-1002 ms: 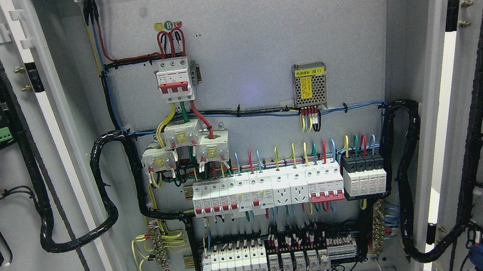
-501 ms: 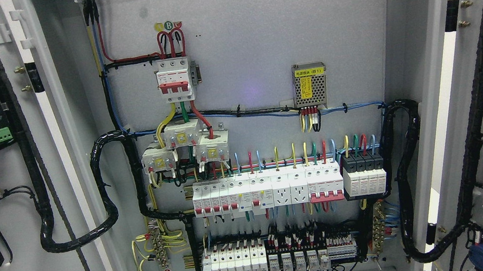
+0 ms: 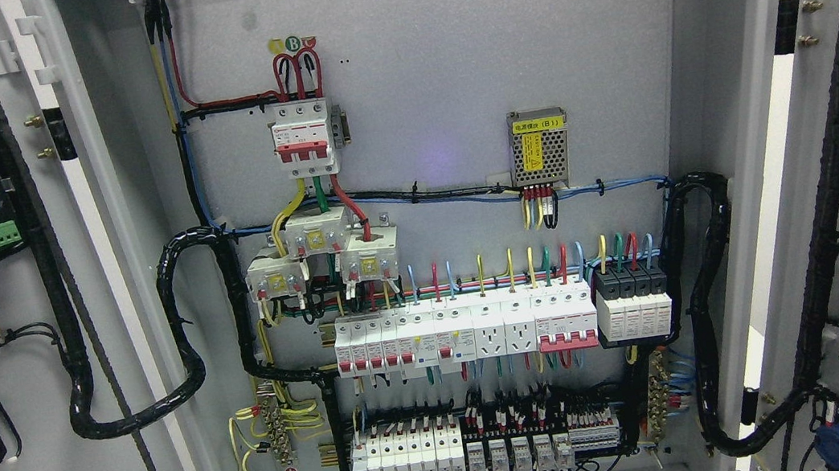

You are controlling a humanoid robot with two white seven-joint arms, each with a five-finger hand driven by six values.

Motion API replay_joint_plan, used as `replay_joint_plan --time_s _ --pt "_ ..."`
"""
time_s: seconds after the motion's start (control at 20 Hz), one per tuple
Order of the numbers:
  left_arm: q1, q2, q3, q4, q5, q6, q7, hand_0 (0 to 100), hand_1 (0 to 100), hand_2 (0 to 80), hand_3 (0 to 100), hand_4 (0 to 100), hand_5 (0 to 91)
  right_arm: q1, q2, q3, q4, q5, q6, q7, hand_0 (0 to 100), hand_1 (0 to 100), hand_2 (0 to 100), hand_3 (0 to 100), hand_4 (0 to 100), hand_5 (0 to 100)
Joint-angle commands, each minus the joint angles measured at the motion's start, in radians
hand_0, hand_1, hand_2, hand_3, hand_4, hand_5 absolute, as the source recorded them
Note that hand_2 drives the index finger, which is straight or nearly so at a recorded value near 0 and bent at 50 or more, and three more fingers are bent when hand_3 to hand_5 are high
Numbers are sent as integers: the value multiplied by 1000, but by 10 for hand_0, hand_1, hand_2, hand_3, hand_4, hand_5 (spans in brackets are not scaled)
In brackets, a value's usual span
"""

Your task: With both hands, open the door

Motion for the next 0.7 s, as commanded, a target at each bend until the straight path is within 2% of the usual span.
replay_joint_plan --time_s 0.0,0.15,0.35,0.65 --pt "-93 -32 95 419 -25 78 4 0 0 0 0 31 0 -107 104 -22 249 155 106 -59 106 0 0 0 0 0" --pt "-130 -32 112 476 -25 90 4 0 0 0 0 31 0 -149 115 -22 272 204 183 -59 106 0 0 0 0 0" --pt "-162 -31 124 499 -24 179 4 0 0 0 0 31 0 -180 132 -22 285 218 264 -61 106 0 0 0 0 0" --pt "-172 -34 127 497 -24 248 6 0 0 0 0 30 0 -181 133 -22 285 259 275 -70 106 0 0 0 0 0"
